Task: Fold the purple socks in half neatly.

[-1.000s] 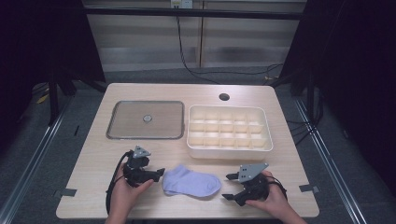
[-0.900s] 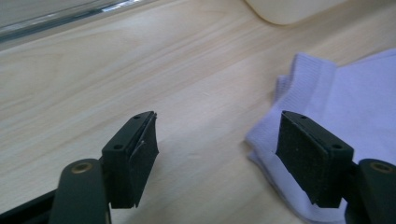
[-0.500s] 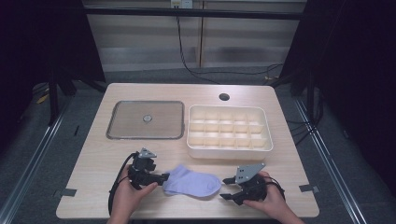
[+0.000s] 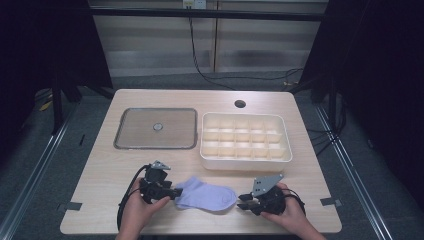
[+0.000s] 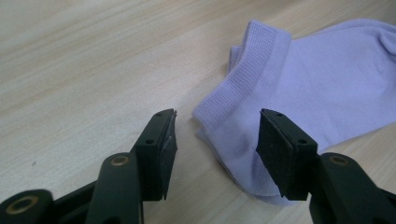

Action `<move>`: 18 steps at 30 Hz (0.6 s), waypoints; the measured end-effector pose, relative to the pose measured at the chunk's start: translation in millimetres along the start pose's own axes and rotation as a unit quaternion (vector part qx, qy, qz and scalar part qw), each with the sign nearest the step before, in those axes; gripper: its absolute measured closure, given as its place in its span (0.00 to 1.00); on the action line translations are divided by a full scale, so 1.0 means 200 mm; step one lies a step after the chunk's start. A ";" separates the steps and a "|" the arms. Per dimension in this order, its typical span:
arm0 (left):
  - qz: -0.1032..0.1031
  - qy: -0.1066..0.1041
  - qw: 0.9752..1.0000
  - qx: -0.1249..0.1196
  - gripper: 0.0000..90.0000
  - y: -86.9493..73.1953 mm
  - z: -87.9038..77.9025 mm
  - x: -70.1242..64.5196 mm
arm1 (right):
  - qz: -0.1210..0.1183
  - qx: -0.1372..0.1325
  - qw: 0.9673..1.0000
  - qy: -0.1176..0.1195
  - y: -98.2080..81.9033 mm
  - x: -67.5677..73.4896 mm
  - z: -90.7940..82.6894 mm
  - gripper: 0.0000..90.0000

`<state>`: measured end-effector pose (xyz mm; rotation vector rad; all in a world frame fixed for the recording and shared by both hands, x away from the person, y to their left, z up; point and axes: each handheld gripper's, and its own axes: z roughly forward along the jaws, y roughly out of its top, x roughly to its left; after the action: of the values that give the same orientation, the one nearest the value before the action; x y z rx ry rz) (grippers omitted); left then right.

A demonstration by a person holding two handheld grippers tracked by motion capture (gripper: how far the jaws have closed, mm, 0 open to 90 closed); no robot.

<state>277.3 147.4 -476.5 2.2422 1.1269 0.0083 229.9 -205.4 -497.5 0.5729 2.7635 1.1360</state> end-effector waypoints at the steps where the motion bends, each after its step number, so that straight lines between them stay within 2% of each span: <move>1: 0.000 0.000 1.000 0.004 0.54 0.00 0.00 0.00 | -0.001 0.001 1.000 0.001 0.00 0.00 0.00 0.81; 10: -0.010 -0.001 1.000 0.024 0.59 0.01 0.02 0.00 | 0.001 0.006 1.000 0.002 0.01 0.01 0.00 0.88; 18: -0.021 0.000 1.000 0.023 0.67 0.02 0.03 0.00 | 0.001 0.007 1.000 0.003 0.01 0.01 0.01 0.90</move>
<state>280.9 143.3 -479.2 2.2594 1.1855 -0.0347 228.3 -201.9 -496.6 0.5749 2.7788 1.1208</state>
